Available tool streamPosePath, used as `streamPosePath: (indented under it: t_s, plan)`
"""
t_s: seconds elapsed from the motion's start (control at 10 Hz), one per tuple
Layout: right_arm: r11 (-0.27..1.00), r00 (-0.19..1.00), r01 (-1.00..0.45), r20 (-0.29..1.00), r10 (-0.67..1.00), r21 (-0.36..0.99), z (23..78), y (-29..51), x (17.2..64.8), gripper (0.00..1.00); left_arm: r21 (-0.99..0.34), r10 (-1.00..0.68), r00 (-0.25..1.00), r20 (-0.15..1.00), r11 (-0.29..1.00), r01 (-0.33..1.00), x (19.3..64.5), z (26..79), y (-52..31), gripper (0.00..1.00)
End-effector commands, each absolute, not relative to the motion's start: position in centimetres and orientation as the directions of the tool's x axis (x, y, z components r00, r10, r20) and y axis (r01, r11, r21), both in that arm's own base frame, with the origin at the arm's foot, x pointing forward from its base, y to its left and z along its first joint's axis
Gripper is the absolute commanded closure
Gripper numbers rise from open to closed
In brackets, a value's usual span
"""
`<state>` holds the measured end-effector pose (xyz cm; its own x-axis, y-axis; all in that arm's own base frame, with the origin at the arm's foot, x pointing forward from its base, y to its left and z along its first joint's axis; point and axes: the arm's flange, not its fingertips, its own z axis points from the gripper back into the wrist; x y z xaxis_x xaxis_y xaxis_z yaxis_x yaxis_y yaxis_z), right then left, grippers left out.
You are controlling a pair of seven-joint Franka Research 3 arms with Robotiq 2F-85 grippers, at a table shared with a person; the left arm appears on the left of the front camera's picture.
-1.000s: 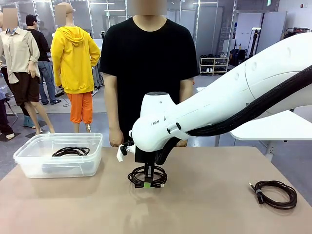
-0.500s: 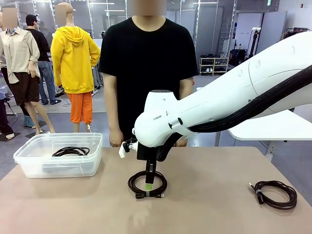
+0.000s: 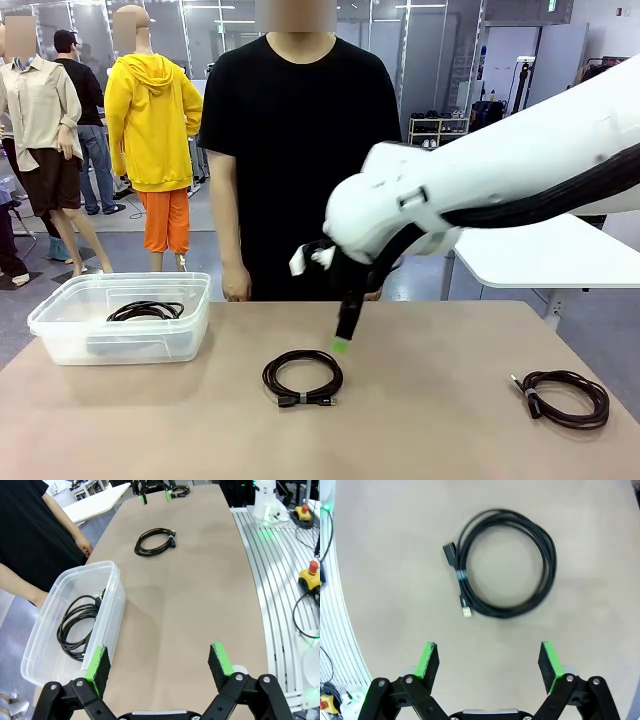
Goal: Organize and store the cables.
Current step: Place the USB Extension Cable into the Organizing box.
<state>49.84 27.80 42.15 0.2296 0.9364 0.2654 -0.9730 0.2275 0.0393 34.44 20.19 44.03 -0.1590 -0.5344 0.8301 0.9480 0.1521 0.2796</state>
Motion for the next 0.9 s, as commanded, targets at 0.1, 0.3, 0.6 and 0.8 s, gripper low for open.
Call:
streamPosePath:
  t_s: [0.1, 0.3, 0.6, 0.8]
  plan:
    - [0.268, 0.258, -0.963, 0.399, 0.88, 0.033, 44.3, 17.6, 47.9, 0.0, 0.295, -0.519, -0.176, 0.836, 0.155, 0.943, 34.2, 44.2, 20.0, 0.0]
    - [0.343, 0.311, -0.939, 0.49, 0.815, 0.026, 45.7, 9.9, 47.4, 0.0, 0.295, -0.519, -0.176, 0.836, 0.155, 0.943, 34.2, 44.2, 20.0, 0.0]
    - [0.372, 0.301, -0.928, 0.629, 0.717, 0.021, 47.3, -3.1, 44.6, 0.0, 0.295, -0.519, -0.176, 0.836, 0.155, 0.943, 34.2, 44.2, 20.0, 0.0]
    - [0.409, 0.286, -0.912, 0.706, 0.648, -0.007, 47.4, -12.4, 42.0, 0.0, 0.295, -0.519, -0.176, 0.836, 0.155, 0.943, 34.2, 44.2, 20.0, 0.0]
